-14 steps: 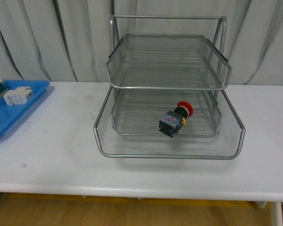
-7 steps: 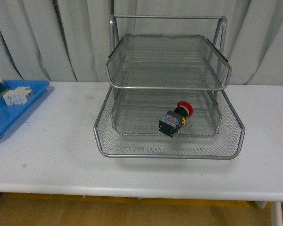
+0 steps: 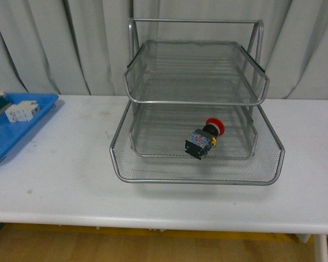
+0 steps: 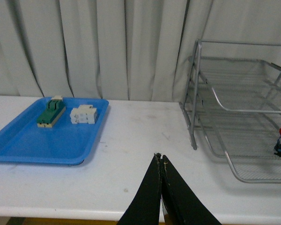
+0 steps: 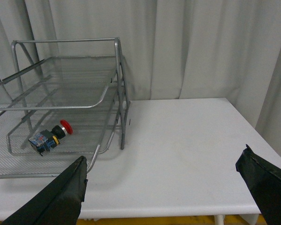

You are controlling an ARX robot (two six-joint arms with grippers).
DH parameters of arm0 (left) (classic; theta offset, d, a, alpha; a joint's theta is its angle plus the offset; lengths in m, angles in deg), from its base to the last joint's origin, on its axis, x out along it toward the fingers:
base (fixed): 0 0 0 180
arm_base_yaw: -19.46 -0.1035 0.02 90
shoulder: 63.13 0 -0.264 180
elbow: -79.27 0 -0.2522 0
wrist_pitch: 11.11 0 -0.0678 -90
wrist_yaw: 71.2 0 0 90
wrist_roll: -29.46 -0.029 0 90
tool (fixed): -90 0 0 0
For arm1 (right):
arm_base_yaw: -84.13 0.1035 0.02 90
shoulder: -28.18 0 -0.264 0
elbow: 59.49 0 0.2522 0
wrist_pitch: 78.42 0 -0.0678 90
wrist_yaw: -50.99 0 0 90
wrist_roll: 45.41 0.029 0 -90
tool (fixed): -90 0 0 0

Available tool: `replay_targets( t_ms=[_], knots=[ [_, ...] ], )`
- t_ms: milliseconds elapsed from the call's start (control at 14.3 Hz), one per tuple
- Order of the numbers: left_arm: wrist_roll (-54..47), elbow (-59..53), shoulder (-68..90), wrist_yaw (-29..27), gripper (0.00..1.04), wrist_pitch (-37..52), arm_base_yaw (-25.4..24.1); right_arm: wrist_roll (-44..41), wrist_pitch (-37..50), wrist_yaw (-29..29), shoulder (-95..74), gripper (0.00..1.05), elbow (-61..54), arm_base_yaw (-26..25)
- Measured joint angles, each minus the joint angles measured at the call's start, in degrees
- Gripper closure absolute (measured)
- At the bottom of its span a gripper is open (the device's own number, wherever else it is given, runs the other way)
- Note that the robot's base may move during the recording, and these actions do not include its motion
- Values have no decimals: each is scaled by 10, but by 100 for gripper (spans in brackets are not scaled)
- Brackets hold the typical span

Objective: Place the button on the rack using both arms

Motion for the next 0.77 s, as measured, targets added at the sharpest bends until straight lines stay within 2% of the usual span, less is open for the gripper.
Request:
replay_targets(
  t_ms=[280, 350, 770],
  knots=[
    [0, -4, 0, 0, 103, -5, 0, 0, -1, 0, 0, 6, 0, 0],
    [0, -4, 0, 1, 94, -5, 0, 0, -1, 0, 0, 6, 0, 0],
    [0, -4, 0, 0, 19, -5, 0, 0, 0, 2, 0, 6, 0, 0]
  ],
)
